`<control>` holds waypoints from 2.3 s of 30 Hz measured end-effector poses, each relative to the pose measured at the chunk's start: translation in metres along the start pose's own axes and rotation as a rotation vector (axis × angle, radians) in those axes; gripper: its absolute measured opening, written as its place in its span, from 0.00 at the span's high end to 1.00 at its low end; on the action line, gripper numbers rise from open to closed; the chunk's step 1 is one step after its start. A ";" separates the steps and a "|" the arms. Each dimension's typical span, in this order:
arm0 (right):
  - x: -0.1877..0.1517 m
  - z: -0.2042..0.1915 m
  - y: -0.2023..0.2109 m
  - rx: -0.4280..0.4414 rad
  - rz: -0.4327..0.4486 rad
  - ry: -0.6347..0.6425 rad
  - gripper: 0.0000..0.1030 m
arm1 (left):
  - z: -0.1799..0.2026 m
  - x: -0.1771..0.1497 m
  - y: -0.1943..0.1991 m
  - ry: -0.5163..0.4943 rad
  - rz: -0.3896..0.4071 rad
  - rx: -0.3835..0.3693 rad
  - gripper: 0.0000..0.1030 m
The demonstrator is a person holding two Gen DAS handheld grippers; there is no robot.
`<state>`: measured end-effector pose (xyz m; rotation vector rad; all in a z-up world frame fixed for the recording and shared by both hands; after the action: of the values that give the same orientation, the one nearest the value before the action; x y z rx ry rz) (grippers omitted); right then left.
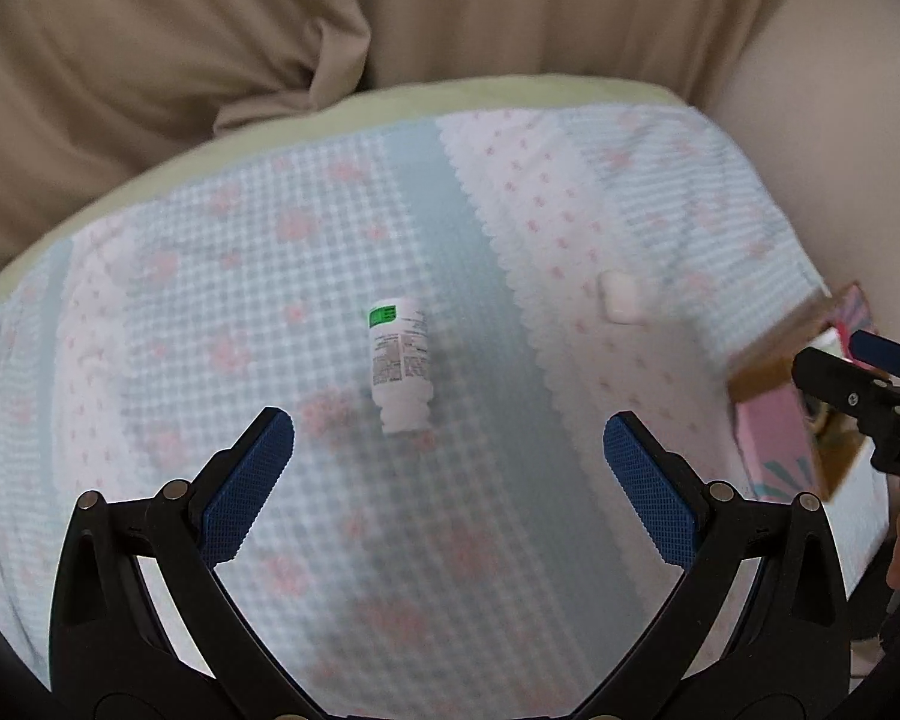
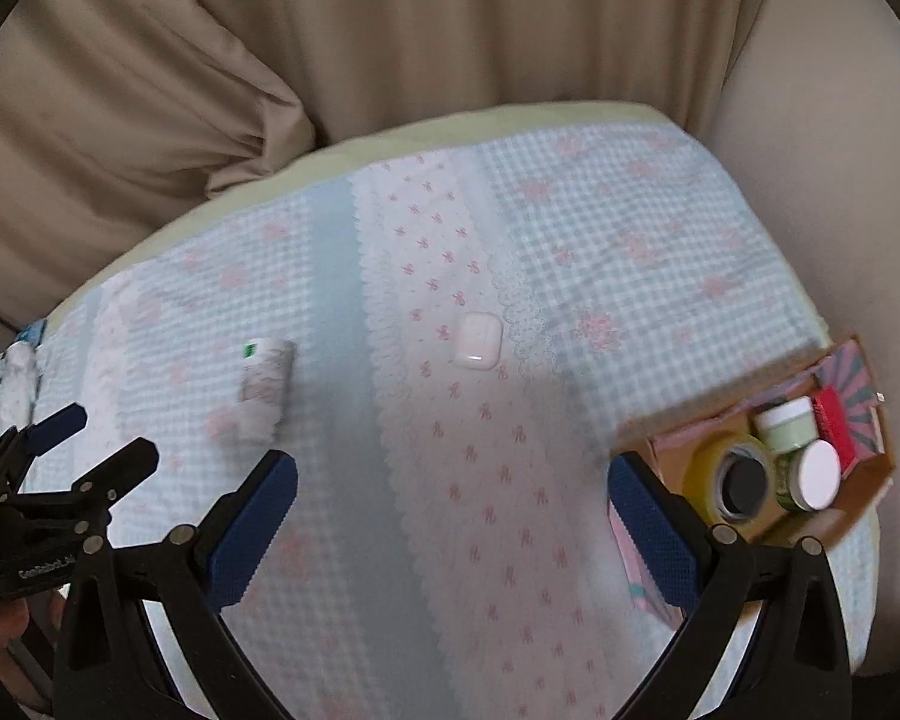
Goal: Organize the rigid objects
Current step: 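Grasp the white pill bottle with the left tool while the right tool grasps the white case, then carry the pill bottle with the left tool while the right tool carries the white case over the box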
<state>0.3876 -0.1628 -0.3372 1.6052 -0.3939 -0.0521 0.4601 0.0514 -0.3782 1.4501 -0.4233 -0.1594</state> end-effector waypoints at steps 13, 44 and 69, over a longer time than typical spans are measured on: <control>0.071 0.017 -0.144 -0.008 -0.058 -0.039 0.06 | -0.043 0.043 -0.155 0.087 -0.085 -0.010 0.09; 0.097 0.008 -0.200 -0.081 -0.037 -0.026 0.60 | -0.051 0.041 -0.169 0.100 -0.049 0.020 0.55; -0.010 -0.023 0.015 0.074 -0.008 -0.019 0.60 | 0.029 -0.035 0.054 0.007 0.042 -0.116 0.55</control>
<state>0.3811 -0.1379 -0.3222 1.6803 -0.4081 -0.0591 0.4091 0.0435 -0.3294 1.3266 -0.4317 -0.1426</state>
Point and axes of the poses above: each gripper's, at about its wrist camera, not at the fingertips, and y roughly against the way its jaws point, z to its right, x to its top, the point moved 4 cm from there along -y, roughly the way its jaws point, and after that the axes turned 14 degrees about -z, right-handed, at the moved point
